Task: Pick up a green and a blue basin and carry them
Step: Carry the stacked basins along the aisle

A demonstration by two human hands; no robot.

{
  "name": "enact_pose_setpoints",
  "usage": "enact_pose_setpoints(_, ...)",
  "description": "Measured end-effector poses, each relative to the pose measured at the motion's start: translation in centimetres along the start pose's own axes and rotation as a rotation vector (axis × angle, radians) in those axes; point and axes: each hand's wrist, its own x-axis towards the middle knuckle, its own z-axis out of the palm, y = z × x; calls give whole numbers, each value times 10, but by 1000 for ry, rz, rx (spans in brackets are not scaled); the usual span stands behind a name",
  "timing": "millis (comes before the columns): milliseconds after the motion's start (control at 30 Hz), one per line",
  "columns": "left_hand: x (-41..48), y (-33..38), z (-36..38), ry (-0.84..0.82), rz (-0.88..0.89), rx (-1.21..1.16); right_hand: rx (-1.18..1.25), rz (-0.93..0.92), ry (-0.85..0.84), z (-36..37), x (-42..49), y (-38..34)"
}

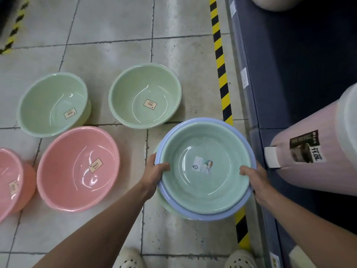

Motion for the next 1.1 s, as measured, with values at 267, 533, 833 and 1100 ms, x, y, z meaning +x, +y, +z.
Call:
enact_pose_setpoints(267,28,-31,-4,7,-76,133,-57,-7,-15,5,27,28)
enact_pose_setpoints(533,27,-49,-6,66,-20,183,-162,-38,-93,3,44,39)
enact_pose_setpoints(833,17,-53,-16,172,29,246,-242,-25,-155,15,44,43)
enact_pose_setpoints(1100,27,-56,-22,54,119,285,-325,-61,-141,7,65,63)
